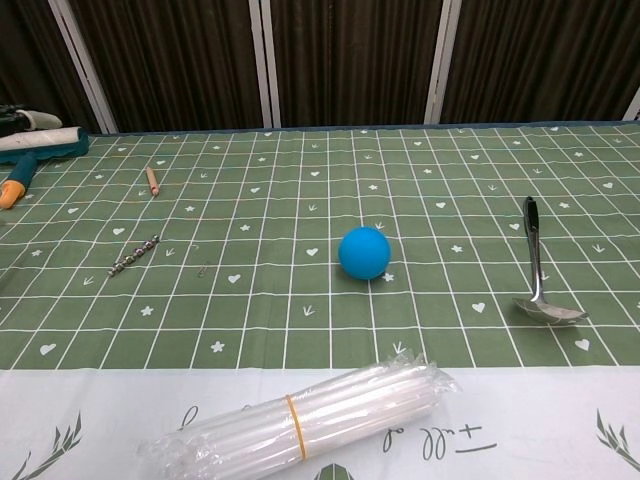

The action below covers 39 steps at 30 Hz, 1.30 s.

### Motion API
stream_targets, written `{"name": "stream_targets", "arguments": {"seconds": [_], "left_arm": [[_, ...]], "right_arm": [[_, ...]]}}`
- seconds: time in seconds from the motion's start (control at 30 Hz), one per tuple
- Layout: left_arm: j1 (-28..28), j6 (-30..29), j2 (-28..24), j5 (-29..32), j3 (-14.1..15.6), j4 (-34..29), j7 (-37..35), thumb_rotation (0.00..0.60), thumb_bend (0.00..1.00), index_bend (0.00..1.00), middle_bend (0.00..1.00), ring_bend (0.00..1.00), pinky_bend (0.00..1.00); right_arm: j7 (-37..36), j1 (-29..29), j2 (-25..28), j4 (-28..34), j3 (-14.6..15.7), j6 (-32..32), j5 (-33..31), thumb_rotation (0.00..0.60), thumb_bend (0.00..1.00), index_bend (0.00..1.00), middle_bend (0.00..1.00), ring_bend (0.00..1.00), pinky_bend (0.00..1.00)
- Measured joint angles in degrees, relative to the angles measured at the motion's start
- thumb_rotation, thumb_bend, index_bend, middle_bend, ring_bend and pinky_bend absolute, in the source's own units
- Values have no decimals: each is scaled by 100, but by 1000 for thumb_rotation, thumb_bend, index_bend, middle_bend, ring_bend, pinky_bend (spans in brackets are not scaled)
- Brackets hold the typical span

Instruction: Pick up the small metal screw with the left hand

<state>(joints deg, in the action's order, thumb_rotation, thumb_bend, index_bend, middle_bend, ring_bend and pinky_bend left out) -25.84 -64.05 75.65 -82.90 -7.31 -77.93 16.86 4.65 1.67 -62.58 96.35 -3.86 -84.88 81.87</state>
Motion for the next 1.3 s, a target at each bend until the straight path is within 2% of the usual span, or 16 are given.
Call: {"name": "stream_targets", "arguments": {"seconds": [0.23, 0.43, 1.3], "left_arm": [[-588, 697, 991, 324, -111, 1199, 100, 600, 170, 0, 0, 0, 0], [-869, 915, 1442, 446, -121, 1748, 113, 600, 175, 0, 0, 0, 0], [-1200, 1213, 2100, 545, 120, 2497, 125, 600, 178, 0, 0, 0, 0]], "right_arm": [[-118, -3, 36, 21, -25, 47, -85, 600, 100, 76, 0, 0, 67], [-184, -12, 61, 50, -43, 64, -136, 600, 101, 76, 0, 0, 67], [-248, -30, 65, 92, -95, 53, -221, 600, 101, 76, 0, 0, 67]]}}
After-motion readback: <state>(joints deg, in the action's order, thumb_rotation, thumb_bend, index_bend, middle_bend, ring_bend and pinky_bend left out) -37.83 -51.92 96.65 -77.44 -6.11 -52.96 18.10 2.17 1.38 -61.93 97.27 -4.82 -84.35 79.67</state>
